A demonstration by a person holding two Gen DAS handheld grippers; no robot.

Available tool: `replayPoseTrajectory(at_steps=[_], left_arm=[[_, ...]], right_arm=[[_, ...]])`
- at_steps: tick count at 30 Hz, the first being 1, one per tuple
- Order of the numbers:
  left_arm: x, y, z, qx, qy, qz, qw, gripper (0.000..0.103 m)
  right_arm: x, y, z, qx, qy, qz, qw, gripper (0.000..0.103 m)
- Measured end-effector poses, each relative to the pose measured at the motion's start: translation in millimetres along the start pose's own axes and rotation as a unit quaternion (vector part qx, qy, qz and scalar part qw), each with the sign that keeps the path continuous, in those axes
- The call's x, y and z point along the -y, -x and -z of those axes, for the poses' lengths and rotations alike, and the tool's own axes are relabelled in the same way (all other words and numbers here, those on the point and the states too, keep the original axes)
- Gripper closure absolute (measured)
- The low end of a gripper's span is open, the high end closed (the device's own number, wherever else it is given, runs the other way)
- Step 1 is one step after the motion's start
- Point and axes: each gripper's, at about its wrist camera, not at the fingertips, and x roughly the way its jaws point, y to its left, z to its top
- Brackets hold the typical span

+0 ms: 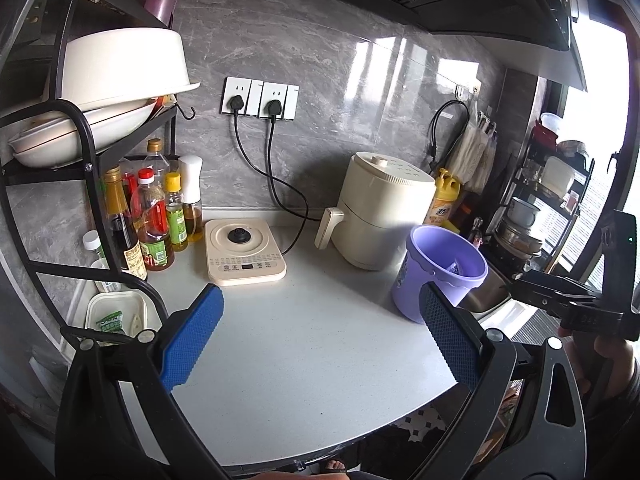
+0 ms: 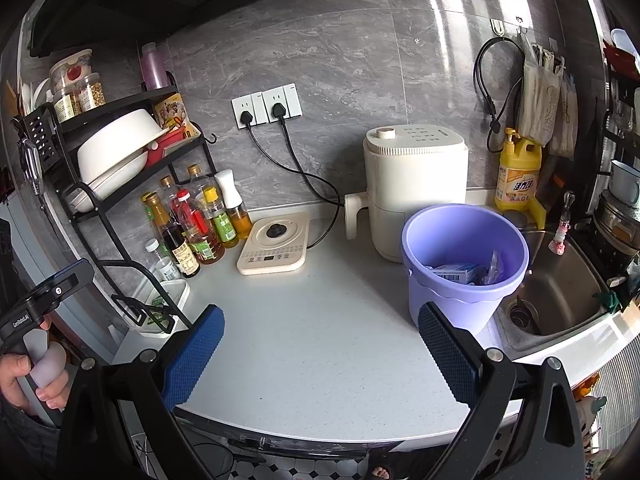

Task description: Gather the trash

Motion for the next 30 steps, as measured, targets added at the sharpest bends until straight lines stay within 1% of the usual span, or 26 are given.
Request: replayPoseTrajectory(at_steps=[6, 8, 11, 13, 17, 20, 22, 24, 27, 28, 30], left_arm=[[2, -15, -5, 0.006, 0.005, 0.022, 0.9997, 0.006], [0, -18, -6, 0.018, 0.009, 0.017, 0.9996, 0.006], [-4, -22, -6, 0.033, 0.018, 0.021, 0.9991, 0.006], [-11, -23, -5, 0.041, 0.027, 0.010, 0.9987, 0.007], [-31, -19, -4, 0.038, 0.041, -0.046, 0.9974, 0.007], [-52, -10, -1, 0.027, 0.063, -0.090, 0.9936, 0.007], [-62, 3, 1, 0.027, 0.070, -0.125, 0.9893, 0.007], [-69, 19, 4, 0.031, 0.072, -0.163, 0.9835, 0.006], [-80, 43, 14, 0.031, 0.088, -0.215, 0.9722, 0.006], [-84, 51, 18, 0.030, 0.096, -0.233, 0.9673, 0.006], [-92, 63, 26, 0.028, 0.115, -0.264, 0.9572, 0.006]], right_arm=[[11, 0, -3, 0.002, -0.007, 0.011, 1.000, 0.008], [15, 0, -4, 0.002, -0.009, 0.014, 1.000, 0.008], [20, -5, -7, -0.001, -0.009, 0.017, 1.000, 0.008], [20, -11, -11, -0.005, -0.005, 0.002, 1.000, 0.008], [3, -34, -24, -0.008, 0.034, -0.032, 0.999, 0.008], [-22, -68, -32, -0.020, 0.065, -0.069, 0.995, 0.008], [-45, -98, -32, -0.026, 0.086, -0.101, 0.991, 0.008], [-73, -131, -25, -0.042, 0.111, -0.129, 0.984, 0.008], [-113, -184, 2, -0.056, 0.156, -0.171, 0.971, 0.008], [-125, -205, 13, -0.073, 0.169, -0.176, 0.967, 0.008], [-147, -249, 39, -0.119, 0.190, -0.200, 0.954, 0.008]])
